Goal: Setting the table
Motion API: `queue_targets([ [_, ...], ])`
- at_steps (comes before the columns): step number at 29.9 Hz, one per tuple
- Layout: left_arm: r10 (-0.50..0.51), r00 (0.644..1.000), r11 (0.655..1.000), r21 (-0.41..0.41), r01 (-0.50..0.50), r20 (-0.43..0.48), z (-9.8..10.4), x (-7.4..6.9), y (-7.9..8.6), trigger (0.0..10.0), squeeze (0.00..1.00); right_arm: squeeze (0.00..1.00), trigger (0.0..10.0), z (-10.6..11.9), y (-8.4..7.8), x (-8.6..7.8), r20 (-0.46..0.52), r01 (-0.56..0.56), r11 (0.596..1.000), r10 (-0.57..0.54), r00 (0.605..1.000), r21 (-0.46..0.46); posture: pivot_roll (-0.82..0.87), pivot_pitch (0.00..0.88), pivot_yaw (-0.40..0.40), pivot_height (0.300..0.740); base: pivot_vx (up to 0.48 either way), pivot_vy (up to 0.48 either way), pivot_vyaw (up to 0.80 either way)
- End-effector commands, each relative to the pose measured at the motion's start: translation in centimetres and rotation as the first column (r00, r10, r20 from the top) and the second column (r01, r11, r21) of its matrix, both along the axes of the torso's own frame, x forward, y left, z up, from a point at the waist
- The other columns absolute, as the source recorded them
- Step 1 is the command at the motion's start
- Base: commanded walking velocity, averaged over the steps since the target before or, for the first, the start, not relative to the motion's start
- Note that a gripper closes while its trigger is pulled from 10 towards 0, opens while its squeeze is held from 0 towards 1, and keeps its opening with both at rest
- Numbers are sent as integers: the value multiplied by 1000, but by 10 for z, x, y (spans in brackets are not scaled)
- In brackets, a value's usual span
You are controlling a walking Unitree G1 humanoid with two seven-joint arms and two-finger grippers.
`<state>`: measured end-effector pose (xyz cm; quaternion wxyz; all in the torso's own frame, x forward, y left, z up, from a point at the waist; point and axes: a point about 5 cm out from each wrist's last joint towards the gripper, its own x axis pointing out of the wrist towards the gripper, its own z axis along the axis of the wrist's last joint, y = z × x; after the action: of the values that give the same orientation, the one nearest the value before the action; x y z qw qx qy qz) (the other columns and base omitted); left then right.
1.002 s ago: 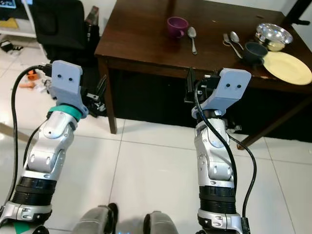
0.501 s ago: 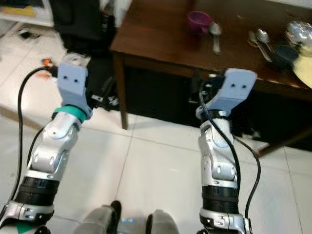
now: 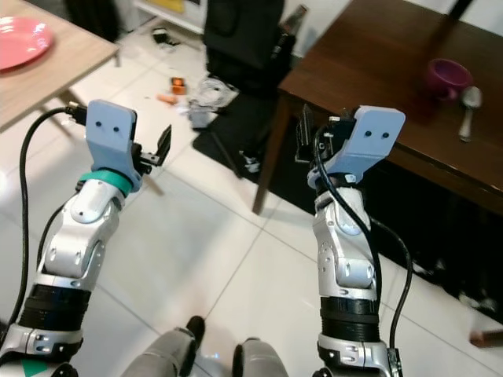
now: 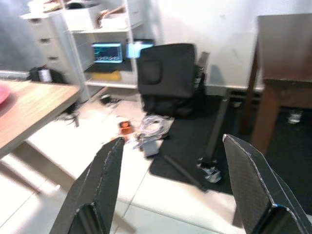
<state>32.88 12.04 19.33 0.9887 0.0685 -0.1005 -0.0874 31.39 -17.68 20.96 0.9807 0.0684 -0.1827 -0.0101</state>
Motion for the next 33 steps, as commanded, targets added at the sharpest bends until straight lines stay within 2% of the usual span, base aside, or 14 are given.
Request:
queue_targets([
  [1,-3,1000,1000,13,3,-21,-4,0,-2,10000,0,0,10000,-1,-2,-2,3,8,1000,-8,1000,10,41,60,15,740,0,0,800],
  [33,21,1000,1000,17,-21,-16,-2,4,0,10000,0,0,10000,-2,-3,-2,-1,9,1000,-9,1000,17,41,63,14,740,0,0,800],
])
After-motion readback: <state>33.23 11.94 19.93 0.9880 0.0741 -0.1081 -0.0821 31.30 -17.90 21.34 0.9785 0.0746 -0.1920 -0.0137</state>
